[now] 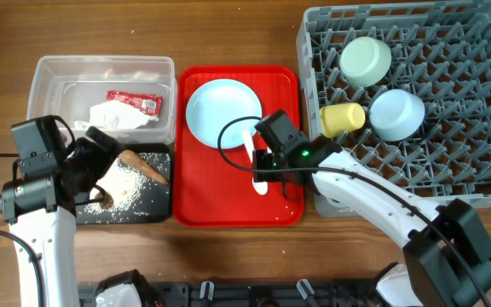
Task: Sort waste into correct bins and load items into the dishwasher rack
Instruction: 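Lift the white spoon off the red tray with the right gripper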
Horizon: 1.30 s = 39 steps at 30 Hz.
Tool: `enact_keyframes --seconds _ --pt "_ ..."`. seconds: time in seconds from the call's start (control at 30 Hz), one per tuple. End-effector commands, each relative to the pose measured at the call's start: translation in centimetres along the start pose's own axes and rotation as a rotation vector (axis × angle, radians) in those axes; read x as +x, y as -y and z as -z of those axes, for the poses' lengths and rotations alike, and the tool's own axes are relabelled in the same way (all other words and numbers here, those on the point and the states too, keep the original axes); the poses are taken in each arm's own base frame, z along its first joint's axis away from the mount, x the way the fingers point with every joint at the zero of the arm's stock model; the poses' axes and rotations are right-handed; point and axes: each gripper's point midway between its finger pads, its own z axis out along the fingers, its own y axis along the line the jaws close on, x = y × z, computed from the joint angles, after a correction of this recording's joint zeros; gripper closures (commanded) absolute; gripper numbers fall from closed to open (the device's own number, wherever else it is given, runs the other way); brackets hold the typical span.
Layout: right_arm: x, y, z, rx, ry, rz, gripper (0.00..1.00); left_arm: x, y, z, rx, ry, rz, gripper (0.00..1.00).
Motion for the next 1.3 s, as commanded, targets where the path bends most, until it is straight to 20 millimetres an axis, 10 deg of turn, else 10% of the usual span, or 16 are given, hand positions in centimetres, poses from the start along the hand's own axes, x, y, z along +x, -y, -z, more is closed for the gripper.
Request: enact_keyframes --seconds 0.0,0.8,1.07,1.27 --pt "-0.3 0.1 -0.4 0.017 0.021 0.083 0.51 -0.1 0.0 0.1 0.006 0.002 0.003 0.00" --pt "0.6 1.5 -7.6 0.082 -0.040 0.247 0.53 -0.1 0.0 0.1 0.006 0.002 0.003 0.00" --pt "0.6 1.3 -7.5 0.072 -0.046 0.244 0.84 -0.1 0.0 0.1 0.006 0.002 0.003 0.00" --pt "-0.2 0.7 -6.4 0.056 -0.014 0.246 0.86 -0.1 0.0 0.1 0.006 0.002 0.003 0.00"
